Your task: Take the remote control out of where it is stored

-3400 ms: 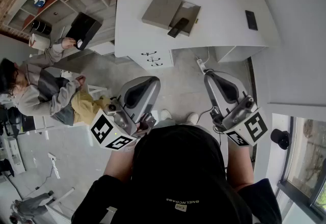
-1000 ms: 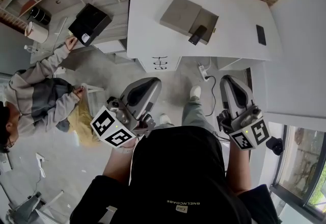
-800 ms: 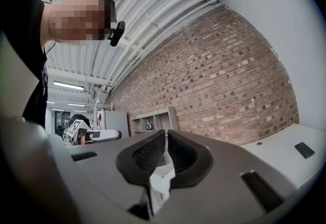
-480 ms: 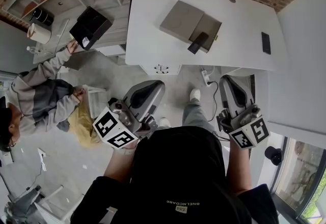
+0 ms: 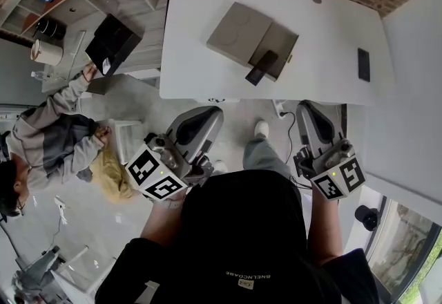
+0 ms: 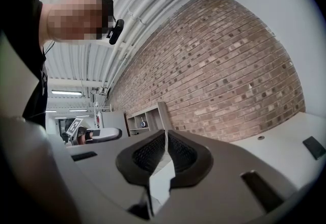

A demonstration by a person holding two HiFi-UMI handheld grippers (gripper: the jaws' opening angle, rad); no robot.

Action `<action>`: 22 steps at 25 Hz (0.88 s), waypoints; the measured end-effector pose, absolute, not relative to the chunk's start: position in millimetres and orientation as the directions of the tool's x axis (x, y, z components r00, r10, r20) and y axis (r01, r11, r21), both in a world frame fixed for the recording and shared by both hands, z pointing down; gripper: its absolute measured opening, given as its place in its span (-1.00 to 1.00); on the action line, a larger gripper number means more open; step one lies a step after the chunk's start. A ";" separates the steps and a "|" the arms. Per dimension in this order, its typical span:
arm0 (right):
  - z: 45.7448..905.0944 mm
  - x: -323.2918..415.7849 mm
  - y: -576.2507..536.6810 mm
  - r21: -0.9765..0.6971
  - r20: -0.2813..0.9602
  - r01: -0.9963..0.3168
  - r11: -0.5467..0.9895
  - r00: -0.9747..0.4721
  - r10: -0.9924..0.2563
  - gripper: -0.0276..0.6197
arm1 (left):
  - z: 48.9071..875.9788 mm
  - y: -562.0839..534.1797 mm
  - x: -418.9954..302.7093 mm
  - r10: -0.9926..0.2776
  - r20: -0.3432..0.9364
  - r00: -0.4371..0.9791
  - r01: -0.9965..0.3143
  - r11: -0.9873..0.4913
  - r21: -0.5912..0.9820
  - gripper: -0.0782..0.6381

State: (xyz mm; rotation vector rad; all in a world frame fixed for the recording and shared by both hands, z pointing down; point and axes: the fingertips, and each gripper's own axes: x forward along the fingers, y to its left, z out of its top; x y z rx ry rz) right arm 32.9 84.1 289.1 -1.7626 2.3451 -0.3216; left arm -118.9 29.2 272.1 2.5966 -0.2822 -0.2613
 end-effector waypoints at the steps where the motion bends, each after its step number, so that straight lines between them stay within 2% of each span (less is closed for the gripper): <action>1: 291.1 39.8 79.6 -0.291 -0.019 -0.918 0.271 -0.277 -0.961 -0.90 | 273.5 25.3 -112.7 -0.253 -0.122 0.960 -0.158 -0.846 0.509 -0.76; 22: 321.2 156.2 -13.2 -0.383 0.012 -0.815 0.435 -0.476 -0.880 -0.90 | 278.4 -36.3 -4.7 -0.454 0.002 0.891 -0.392 -0.767 0.509 -0.76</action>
